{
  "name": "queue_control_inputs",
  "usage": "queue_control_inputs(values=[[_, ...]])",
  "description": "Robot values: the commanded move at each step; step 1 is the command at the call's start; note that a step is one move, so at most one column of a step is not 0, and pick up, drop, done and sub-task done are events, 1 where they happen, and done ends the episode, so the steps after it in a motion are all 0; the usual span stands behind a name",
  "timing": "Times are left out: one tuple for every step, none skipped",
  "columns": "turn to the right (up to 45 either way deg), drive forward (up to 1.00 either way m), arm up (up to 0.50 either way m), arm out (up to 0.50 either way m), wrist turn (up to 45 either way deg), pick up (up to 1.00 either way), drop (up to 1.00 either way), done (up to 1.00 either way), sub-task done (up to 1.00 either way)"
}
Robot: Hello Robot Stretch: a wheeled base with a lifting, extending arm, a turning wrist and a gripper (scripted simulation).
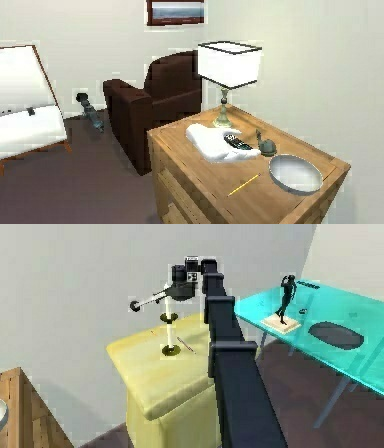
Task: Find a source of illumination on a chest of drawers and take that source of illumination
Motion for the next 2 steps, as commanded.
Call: queue_control_inputs(values=[[0.0,0.00,0.00,0.00,18.0,0.00,0.00,0.00,0.00],[0.0,0.00,0.00,0.00,0.0,1.00,0.00,0.00,0.00]])
